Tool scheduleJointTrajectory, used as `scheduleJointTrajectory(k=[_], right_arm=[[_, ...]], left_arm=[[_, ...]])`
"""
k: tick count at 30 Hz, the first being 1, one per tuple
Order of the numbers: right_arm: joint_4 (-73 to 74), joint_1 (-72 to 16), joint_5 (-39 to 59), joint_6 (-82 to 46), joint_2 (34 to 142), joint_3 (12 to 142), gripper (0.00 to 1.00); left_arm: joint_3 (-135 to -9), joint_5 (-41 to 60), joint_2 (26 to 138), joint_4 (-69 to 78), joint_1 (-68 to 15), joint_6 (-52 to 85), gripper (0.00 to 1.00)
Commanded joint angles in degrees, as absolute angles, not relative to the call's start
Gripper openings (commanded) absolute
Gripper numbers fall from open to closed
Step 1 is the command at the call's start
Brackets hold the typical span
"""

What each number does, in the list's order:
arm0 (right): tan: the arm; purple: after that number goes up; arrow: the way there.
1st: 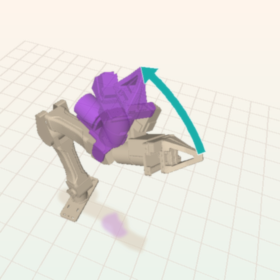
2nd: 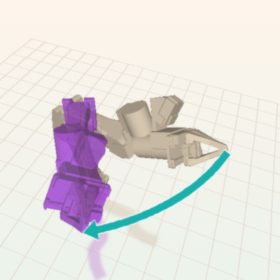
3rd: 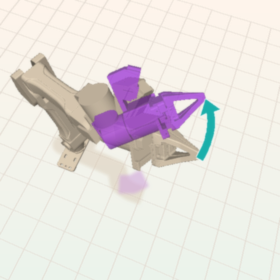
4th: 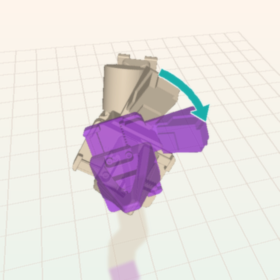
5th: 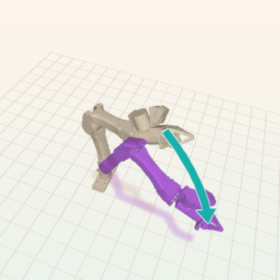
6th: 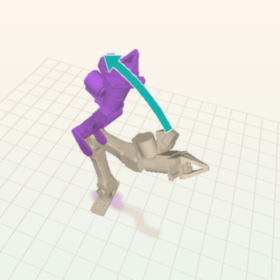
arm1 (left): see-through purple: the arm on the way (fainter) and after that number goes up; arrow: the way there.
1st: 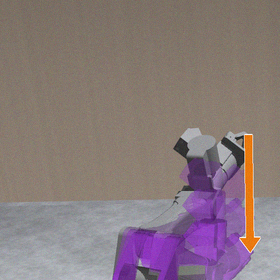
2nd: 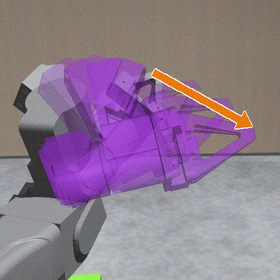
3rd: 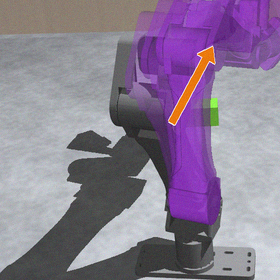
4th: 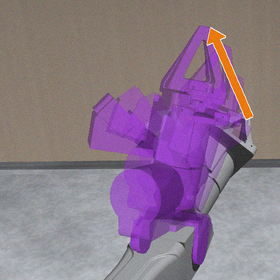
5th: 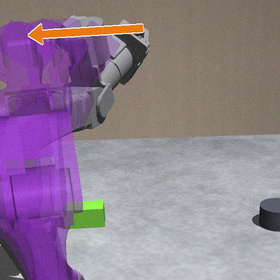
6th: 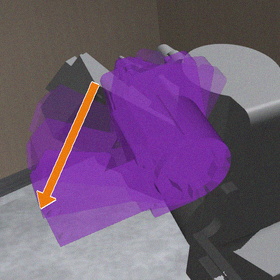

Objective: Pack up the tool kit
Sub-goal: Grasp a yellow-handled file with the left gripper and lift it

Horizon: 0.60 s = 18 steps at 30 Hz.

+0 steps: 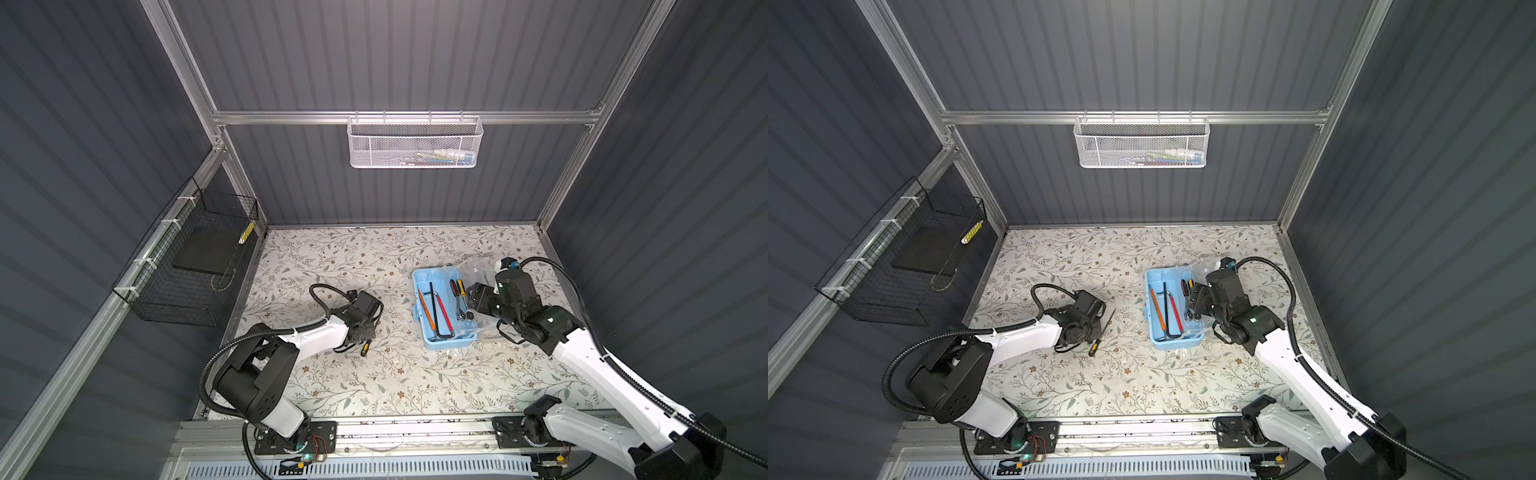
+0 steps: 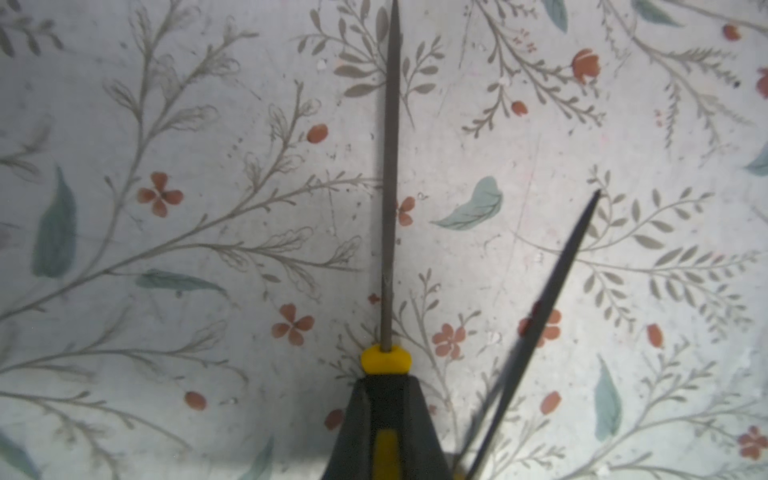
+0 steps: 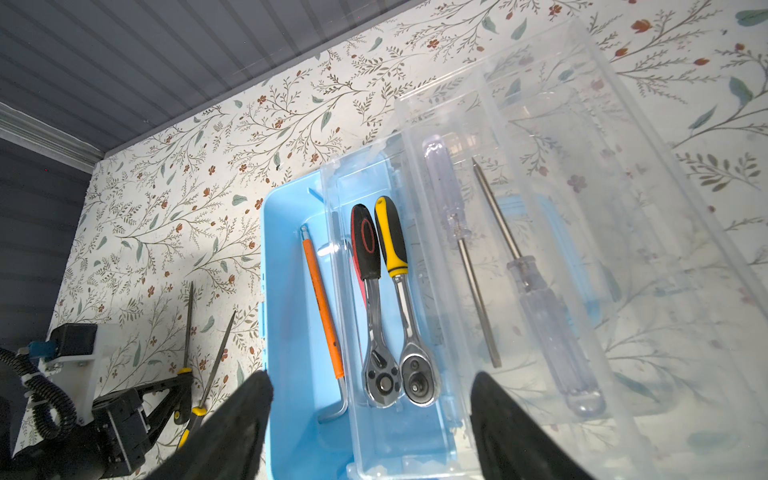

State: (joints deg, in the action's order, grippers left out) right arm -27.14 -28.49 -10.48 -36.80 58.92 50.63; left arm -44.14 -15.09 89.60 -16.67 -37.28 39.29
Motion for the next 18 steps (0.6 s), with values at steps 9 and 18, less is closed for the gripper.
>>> scheduleJointTrajectory(k=[9, 18], right_arm=[[-18.2, -28.5, 4.5, -34.4, 66.5, 51.8, 0.73], [-9.8, -28.8, 10.1, -36.7, 70.0, 50.8, 0.70]], left_arm=[[-54.4, -5.4, 86.6, -12.1, -38.7, 33.8, 0.00], [-59.0, 1.4, 90.6, -2.5, -47.8, 35.0, 0.00]])
